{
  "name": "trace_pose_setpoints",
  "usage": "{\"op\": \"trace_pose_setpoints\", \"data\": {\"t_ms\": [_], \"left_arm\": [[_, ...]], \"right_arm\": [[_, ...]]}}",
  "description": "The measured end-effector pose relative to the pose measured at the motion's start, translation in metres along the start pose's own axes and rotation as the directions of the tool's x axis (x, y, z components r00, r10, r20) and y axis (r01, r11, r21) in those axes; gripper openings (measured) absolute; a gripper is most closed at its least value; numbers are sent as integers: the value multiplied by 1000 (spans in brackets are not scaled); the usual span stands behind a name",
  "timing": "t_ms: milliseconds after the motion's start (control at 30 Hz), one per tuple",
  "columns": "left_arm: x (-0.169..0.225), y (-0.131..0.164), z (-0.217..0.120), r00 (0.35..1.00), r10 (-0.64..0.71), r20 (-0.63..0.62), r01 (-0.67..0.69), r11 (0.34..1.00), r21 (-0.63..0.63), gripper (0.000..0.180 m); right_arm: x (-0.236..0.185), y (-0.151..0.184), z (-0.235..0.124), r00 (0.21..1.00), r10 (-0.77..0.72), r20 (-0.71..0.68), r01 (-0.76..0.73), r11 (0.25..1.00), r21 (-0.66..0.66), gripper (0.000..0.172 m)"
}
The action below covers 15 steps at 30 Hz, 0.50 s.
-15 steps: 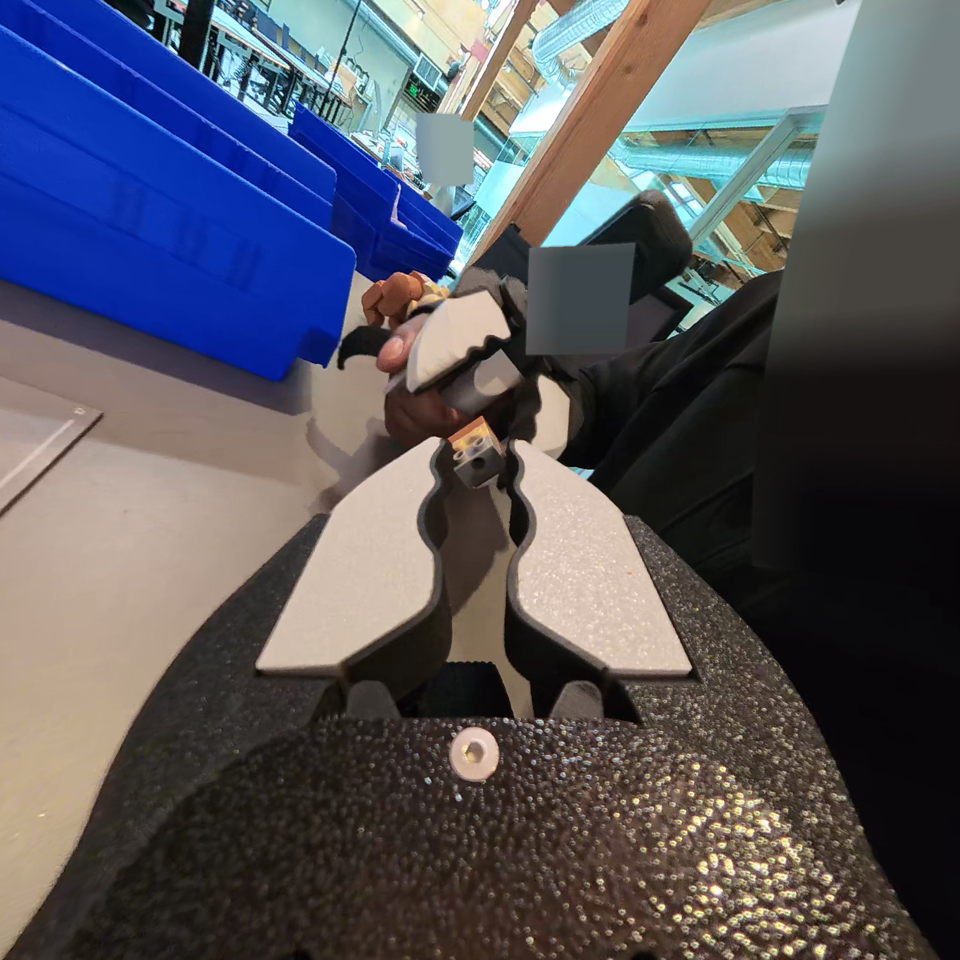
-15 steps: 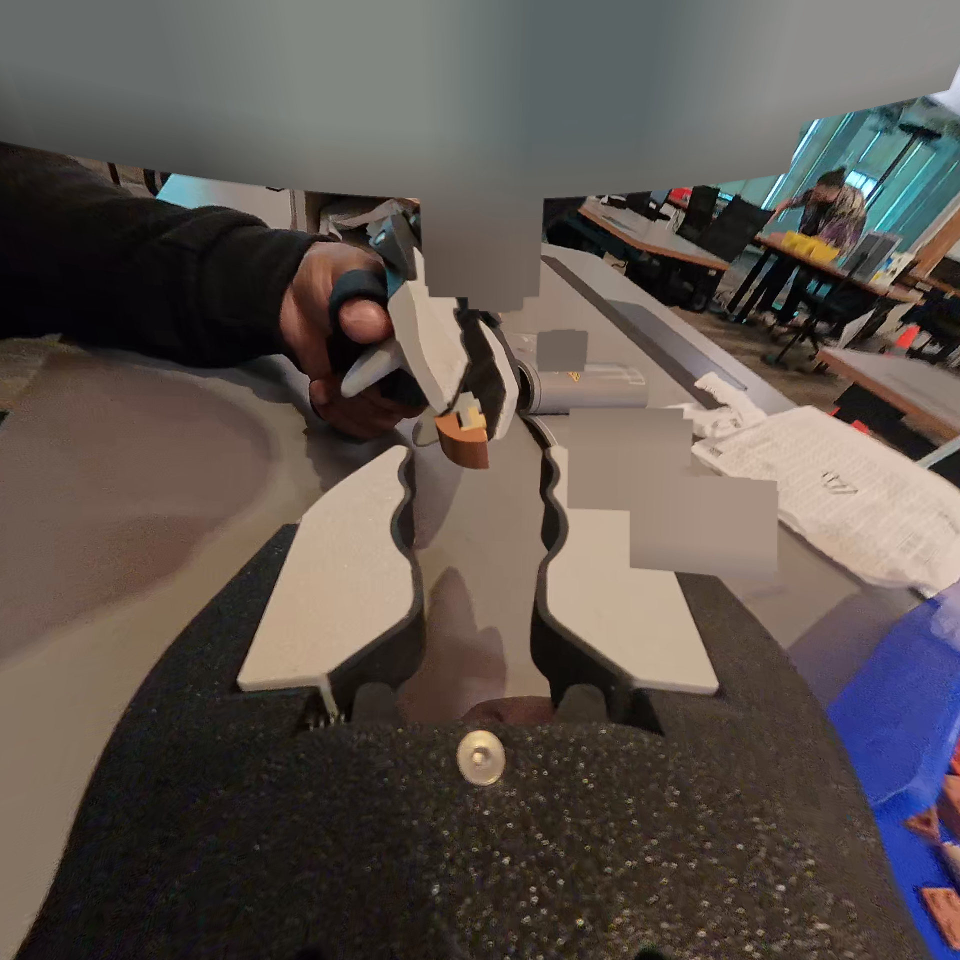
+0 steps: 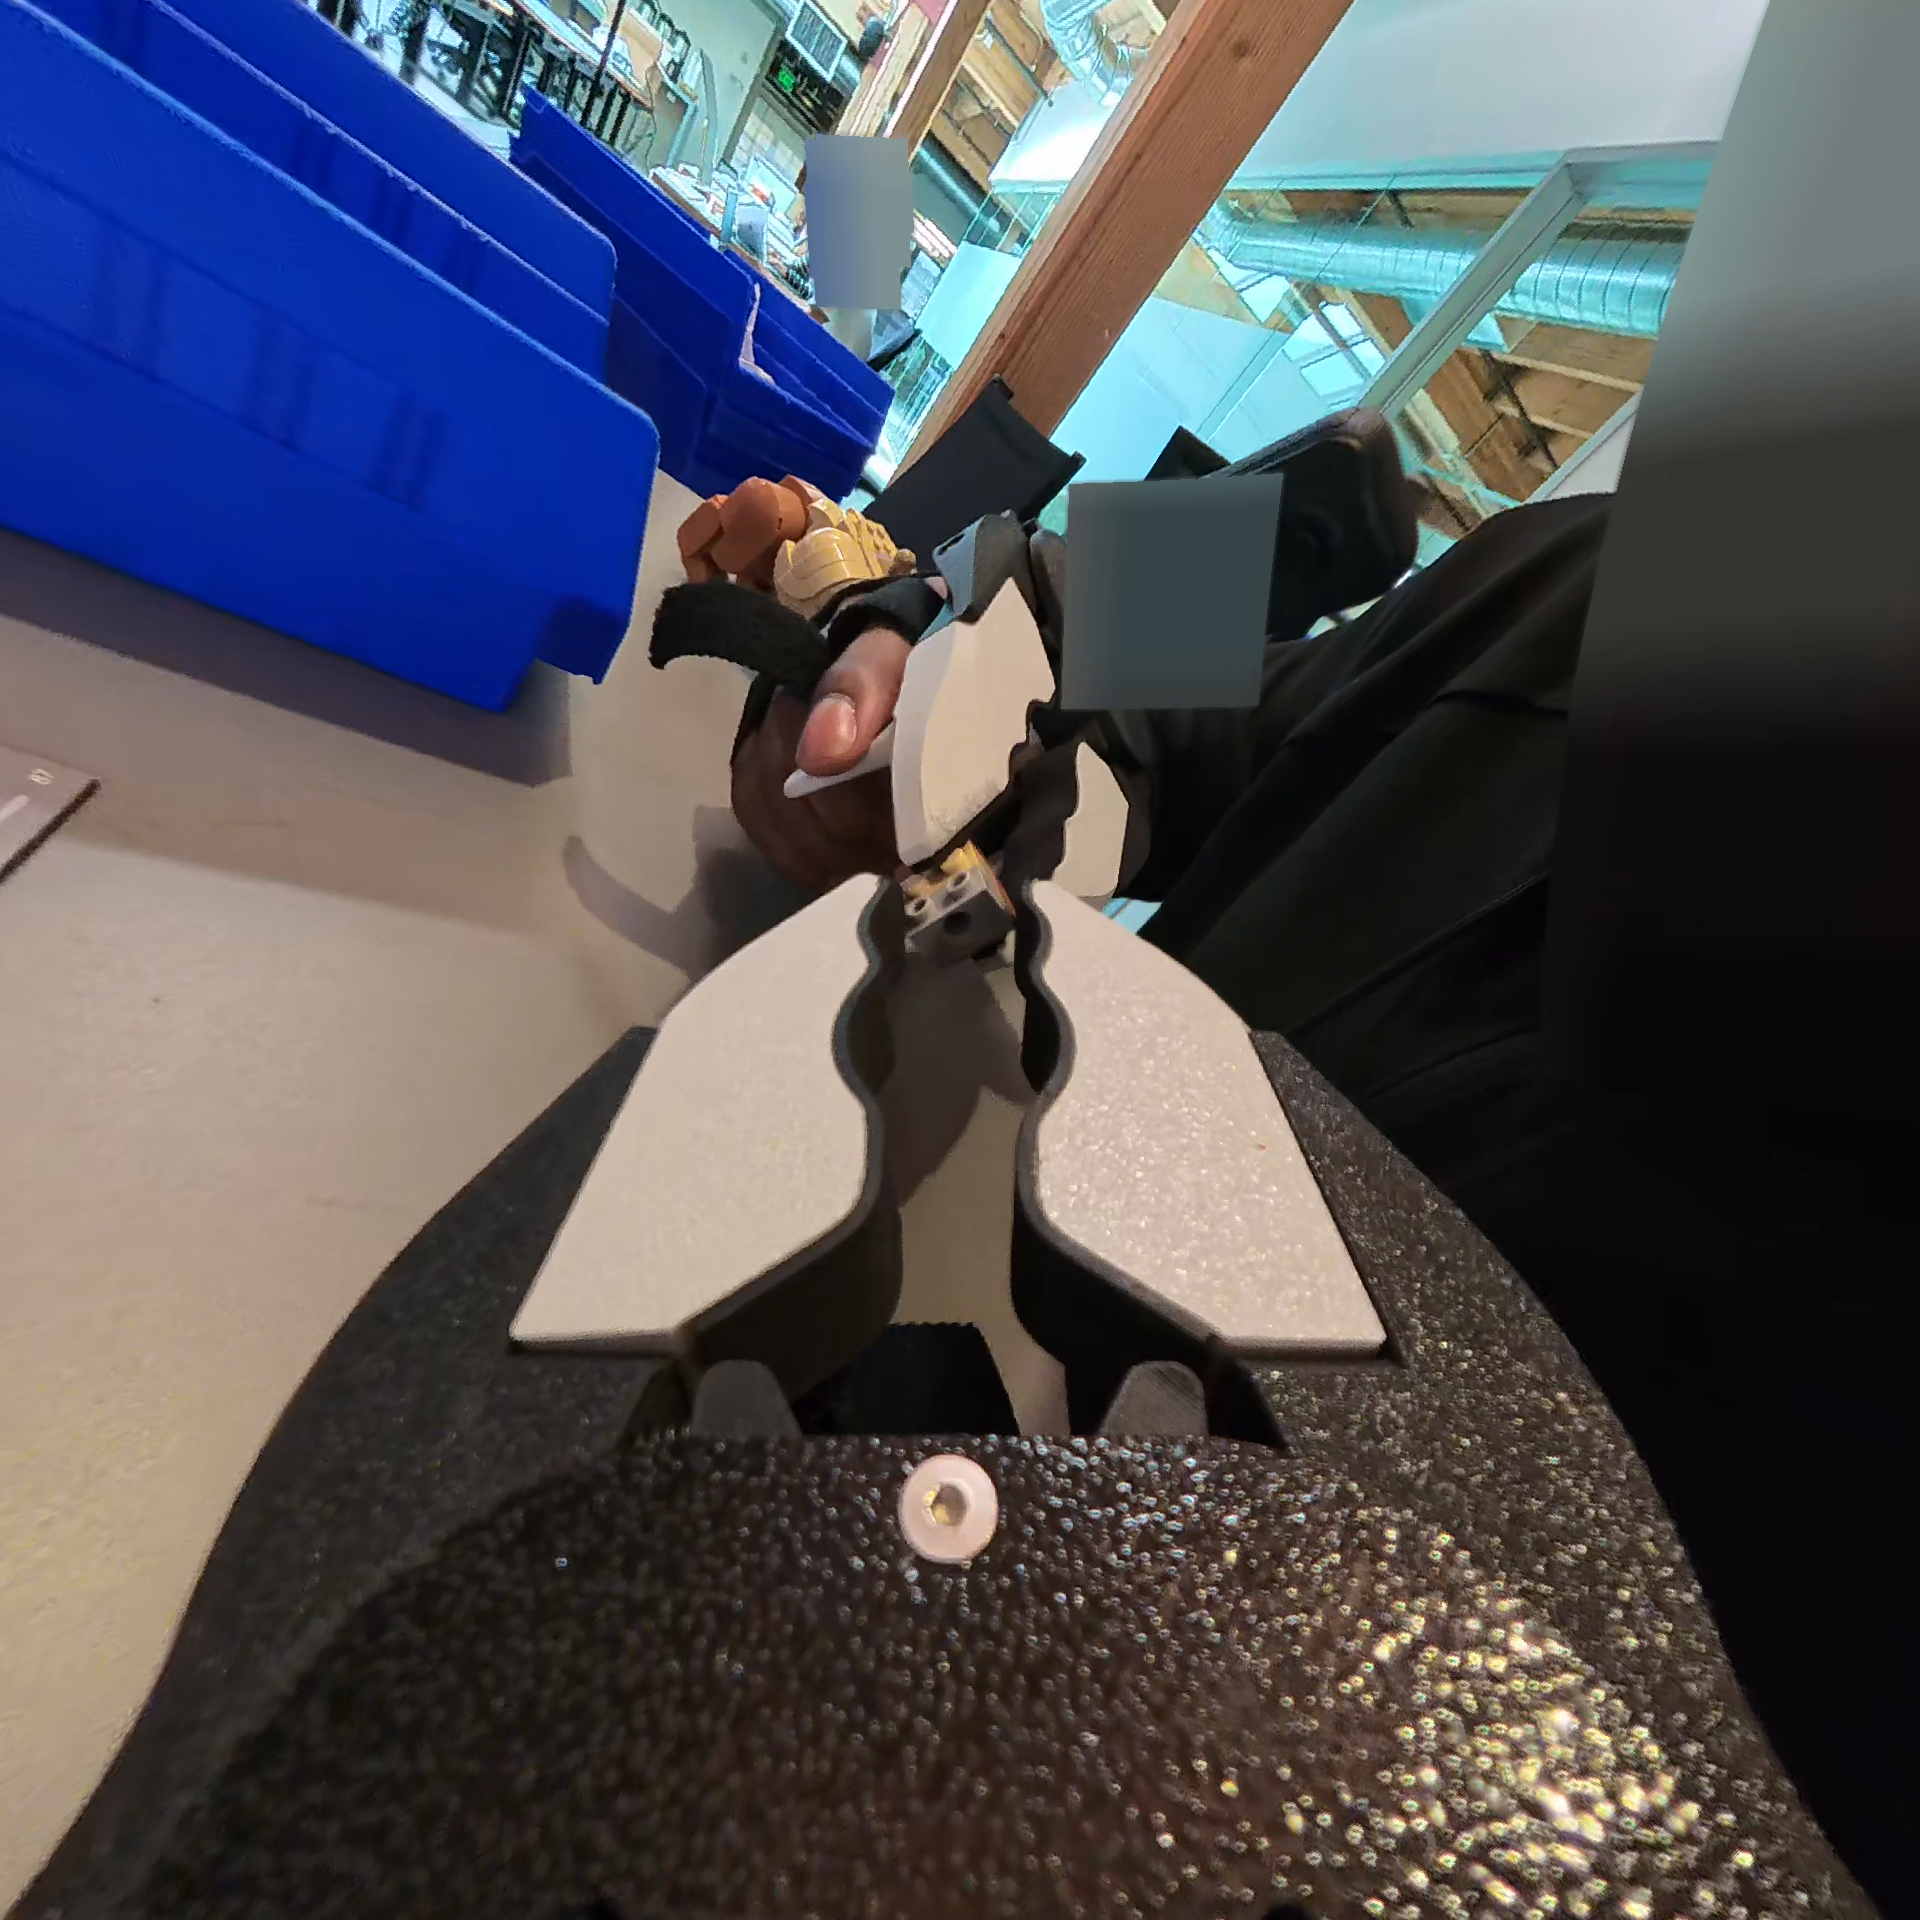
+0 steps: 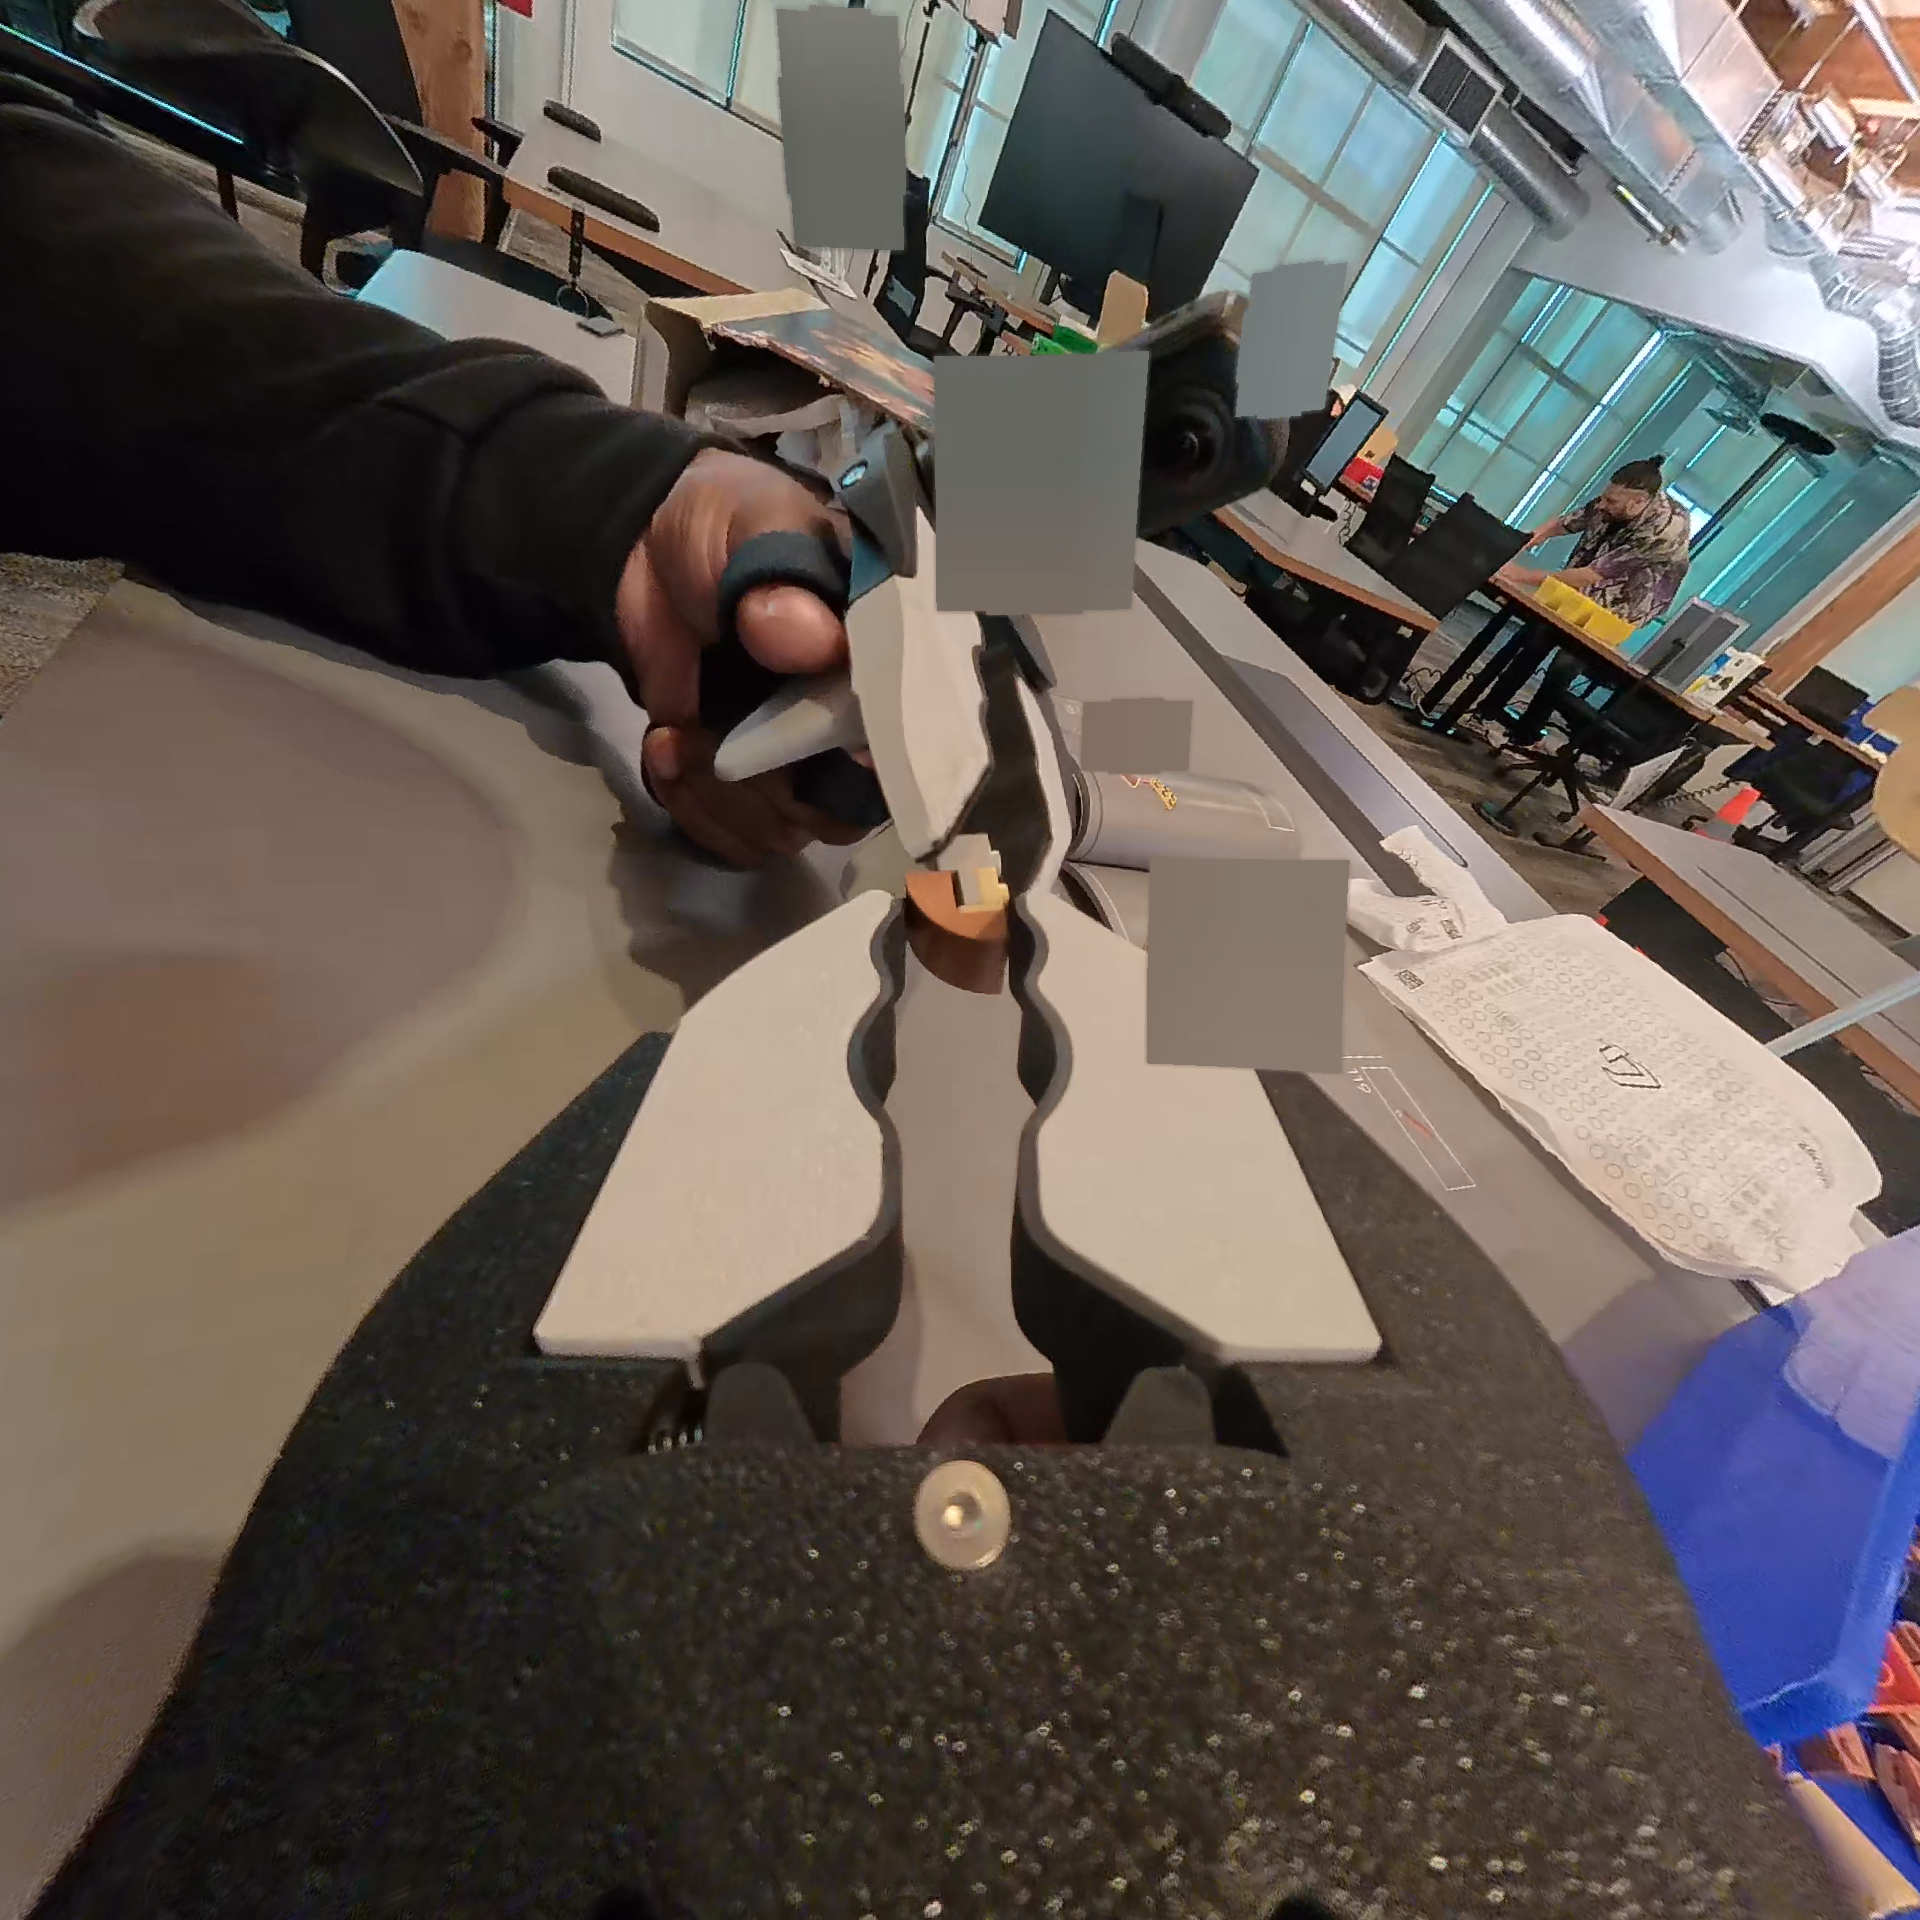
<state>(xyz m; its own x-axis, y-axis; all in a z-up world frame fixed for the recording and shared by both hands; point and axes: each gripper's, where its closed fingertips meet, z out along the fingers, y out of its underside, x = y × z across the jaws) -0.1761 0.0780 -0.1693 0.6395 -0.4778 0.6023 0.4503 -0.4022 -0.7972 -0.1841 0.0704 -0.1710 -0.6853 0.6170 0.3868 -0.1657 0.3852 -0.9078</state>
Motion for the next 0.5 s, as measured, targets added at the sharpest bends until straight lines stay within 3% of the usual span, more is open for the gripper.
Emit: {"op": "trace_pose_setpoints", "data": {"t_ms": [133,300,400,500], "left_arm": [[-4,4,-8,996,61,69,-57,996,-68,31],[-30,32,-23,936,239,260,-145,931,-335,37],[-38,48,-27,905,315,285,-163,877,-452,38],[-42,57,-26,905,317,284,-148,860,-489,38]], "right_arm": [[3,3,-3,1000,-8,-8,8,1000,-9,18],[7,12,-5,1000,5,-18,-6,999,-42,18],[9,19,-5,999,27,-25,-29,997,-73,18],[12,25,-5,996,86,-24,-88,992,-92,18]]}}
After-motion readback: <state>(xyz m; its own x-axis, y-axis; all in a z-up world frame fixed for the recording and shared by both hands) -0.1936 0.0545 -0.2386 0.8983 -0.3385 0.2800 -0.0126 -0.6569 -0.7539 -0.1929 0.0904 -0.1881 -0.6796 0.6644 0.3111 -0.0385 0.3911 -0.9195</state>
